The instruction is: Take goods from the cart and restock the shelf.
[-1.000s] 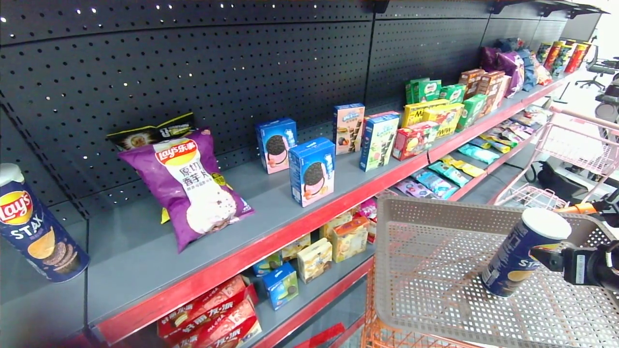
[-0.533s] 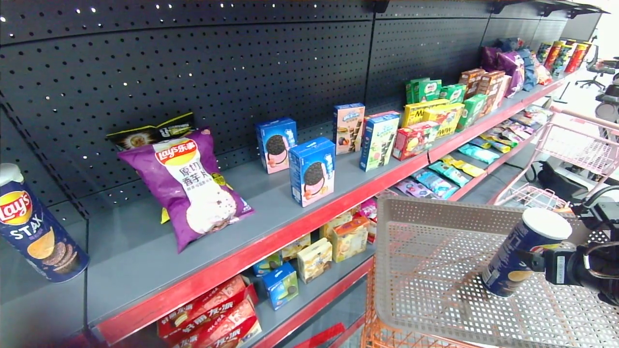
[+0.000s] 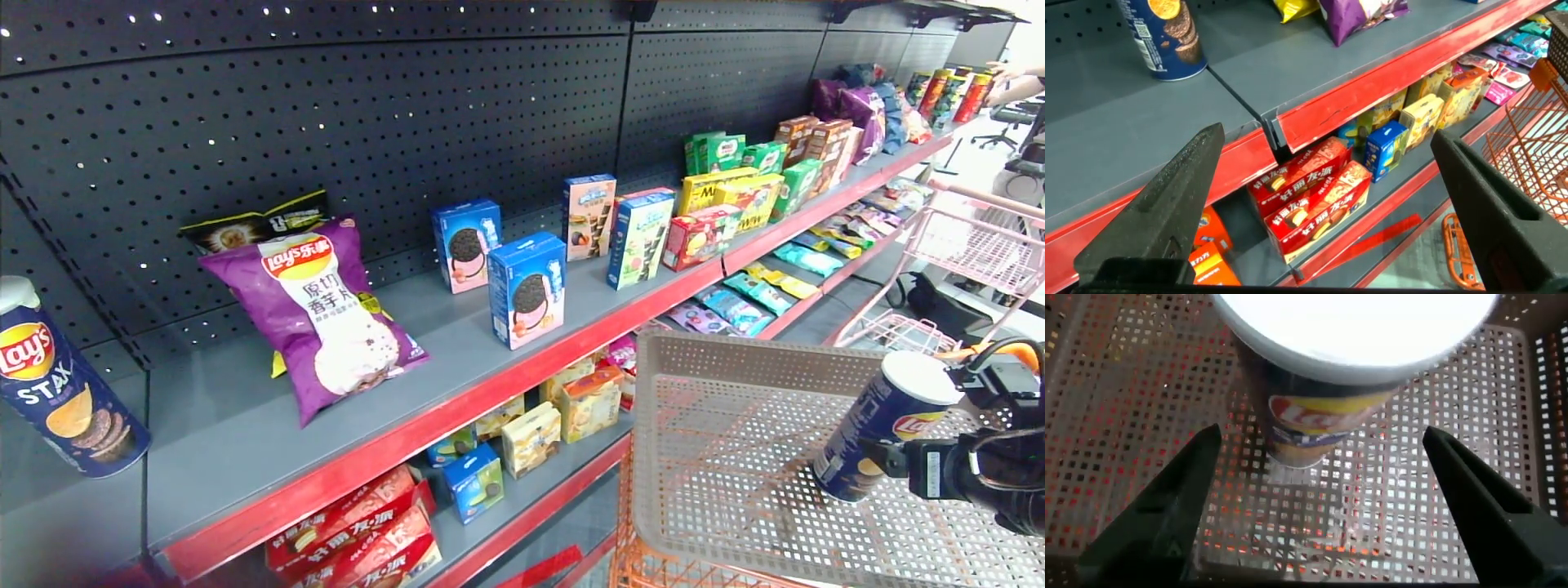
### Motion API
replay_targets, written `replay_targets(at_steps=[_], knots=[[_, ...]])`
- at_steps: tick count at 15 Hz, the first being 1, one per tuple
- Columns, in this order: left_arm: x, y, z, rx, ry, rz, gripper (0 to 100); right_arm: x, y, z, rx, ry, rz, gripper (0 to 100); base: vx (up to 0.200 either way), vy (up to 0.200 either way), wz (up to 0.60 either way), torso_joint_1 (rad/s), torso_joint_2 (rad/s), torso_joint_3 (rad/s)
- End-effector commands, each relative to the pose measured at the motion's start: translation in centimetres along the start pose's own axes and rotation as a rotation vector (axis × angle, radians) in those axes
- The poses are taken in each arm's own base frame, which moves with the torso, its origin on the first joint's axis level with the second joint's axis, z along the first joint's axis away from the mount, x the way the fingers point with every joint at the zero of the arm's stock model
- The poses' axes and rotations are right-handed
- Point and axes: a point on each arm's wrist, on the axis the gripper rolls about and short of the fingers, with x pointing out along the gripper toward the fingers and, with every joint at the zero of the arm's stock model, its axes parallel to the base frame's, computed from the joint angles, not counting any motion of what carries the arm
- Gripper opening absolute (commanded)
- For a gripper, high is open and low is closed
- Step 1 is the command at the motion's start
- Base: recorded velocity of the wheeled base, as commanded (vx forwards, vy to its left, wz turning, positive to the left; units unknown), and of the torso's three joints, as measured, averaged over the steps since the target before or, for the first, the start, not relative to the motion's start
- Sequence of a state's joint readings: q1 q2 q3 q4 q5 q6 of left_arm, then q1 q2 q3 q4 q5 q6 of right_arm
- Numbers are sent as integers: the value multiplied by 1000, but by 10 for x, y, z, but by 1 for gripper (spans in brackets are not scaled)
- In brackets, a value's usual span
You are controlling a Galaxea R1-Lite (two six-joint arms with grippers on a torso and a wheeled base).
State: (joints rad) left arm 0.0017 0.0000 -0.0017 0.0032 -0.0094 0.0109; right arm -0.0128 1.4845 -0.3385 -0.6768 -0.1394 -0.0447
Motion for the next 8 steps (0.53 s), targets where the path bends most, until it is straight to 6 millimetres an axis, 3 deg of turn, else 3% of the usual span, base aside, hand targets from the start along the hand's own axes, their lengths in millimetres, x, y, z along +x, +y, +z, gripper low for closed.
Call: replay_targets(at_steps=[1, 6, 8], knots=[[0, 0, 0, 0, 0, 2, 100, 13, 3, -2, -10, 37, 9, 100, 0, 0, 0, 0, 0, 0], [0, 0, 0, 0, 0, 0, 100, 39, 3, 6, -38, 25, -5, 100, 0, 0, 0, 0, 0, 0], [0, 0, 0, 0, 0, 0, 100, 61, 5, 18, -75, -16, -5, 100, 0, 0, 0, 0, 0, 0]])
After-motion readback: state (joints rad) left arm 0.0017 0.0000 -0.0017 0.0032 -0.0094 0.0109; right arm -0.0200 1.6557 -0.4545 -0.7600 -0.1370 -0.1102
